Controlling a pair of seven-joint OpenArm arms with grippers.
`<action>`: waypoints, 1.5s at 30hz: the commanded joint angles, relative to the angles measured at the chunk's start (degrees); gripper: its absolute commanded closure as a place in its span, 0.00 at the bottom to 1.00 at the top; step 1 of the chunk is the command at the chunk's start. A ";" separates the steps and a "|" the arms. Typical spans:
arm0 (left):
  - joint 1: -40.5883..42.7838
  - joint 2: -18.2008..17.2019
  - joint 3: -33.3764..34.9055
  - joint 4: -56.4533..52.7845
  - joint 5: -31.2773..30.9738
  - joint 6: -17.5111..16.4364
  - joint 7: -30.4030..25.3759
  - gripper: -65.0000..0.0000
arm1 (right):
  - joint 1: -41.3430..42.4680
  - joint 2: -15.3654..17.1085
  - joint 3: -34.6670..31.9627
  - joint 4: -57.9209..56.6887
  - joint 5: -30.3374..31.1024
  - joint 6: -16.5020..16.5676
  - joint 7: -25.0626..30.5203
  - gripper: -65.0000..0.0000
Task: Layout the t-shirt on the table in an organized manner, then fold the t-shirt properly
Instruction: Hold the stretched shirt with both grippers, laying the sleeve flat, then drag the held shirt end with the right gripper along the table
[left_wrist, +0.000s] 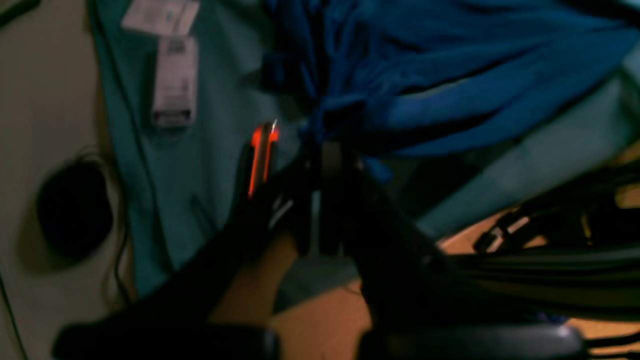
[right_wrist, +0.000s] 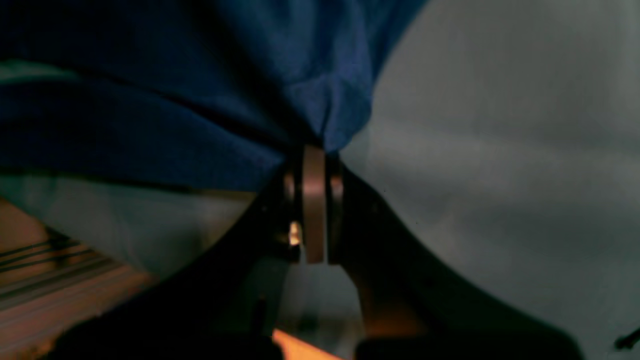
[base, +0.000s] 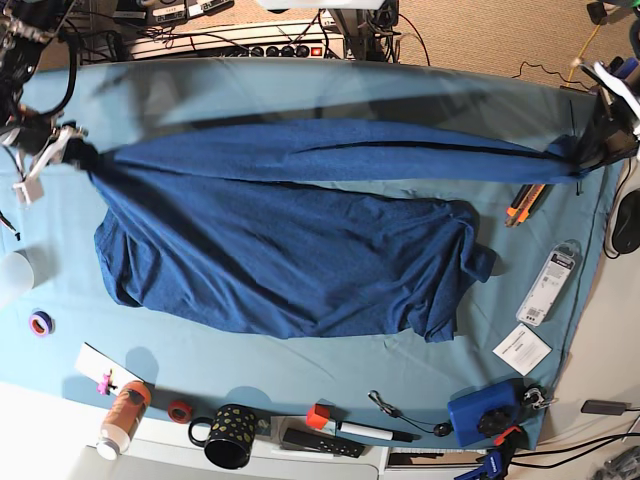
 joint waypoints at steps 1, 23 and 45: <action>0.15 -0.92 -0.28 -0.48 -1.12 -0.23 -1.10 1.00 | -0.72 1.62 0.52 0.79 0.81 0.08 0.95 1.00; 5.60 -0.92 -0.26 -4.42 -1.12 -0.15 -1.10 1.00 | -4.46 4.96 0.52 0.79 0.20 0.08 0.95 1.00; 7.76 -0.94 -0.26 -4.39 -1.12 0.07 -1.10 1.00 | -4.15 5.57 0.52 0.79 0.22 0.08 0.95 1.00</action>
